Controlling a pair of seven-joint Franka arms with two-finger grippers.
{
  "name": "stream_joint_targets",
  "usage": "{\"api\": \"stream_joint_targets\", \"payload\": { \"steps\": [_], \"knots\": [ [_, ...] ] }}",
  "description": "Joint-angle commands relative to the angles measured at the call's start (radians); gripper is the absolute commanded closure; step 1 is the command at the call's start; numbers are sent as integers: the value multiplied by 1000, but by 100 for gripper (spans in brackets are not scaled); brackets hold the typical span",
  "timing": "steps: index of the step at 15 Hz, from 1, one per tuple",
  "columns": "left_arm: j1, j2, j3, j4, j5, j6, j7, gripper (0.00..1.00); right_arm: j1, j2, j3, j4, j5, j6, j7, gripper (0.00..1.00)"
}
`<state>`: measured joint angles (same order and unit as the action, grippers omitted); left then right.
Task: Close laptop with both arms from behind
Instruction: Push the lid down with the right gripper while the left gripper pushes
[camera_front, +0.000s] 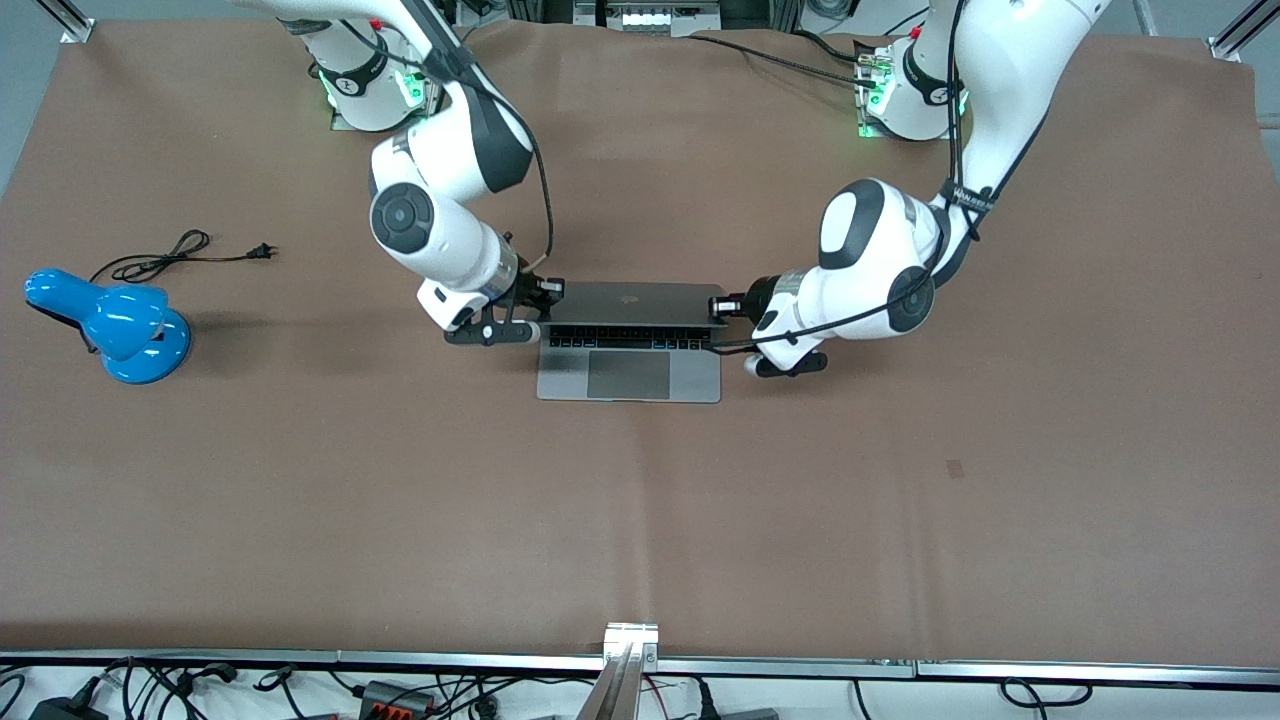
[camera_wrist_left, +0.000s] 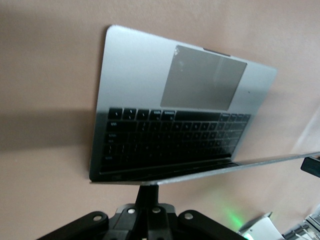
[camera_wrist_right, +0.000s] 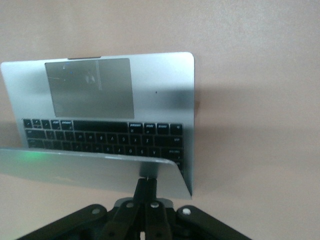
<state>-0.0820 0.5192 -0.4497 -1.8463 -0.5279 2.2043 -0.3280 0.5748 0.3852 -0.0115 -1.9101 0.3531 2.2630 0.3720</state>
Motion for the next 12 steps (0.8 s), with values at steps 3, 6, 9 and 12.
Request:
{"api": "stream_joint_targets", "payload": {
  "steps": [3,6,9,12],
  "knots": [
    [-13,122,11,116,45,-6,-23,100,-6,132,-7,117,10,0,25,100],
    [-25,156,17,128,100,41,-29,100,-6,202,-7,173,9,21,65,100],
    [-45,205,20,145,112,58,-36,100,-4,267,-7,200,9,78,67,100],
    [-85,226,48,148,152,81,-37,100,7,319,-5,207,9,133,67,100]
  ]
}}
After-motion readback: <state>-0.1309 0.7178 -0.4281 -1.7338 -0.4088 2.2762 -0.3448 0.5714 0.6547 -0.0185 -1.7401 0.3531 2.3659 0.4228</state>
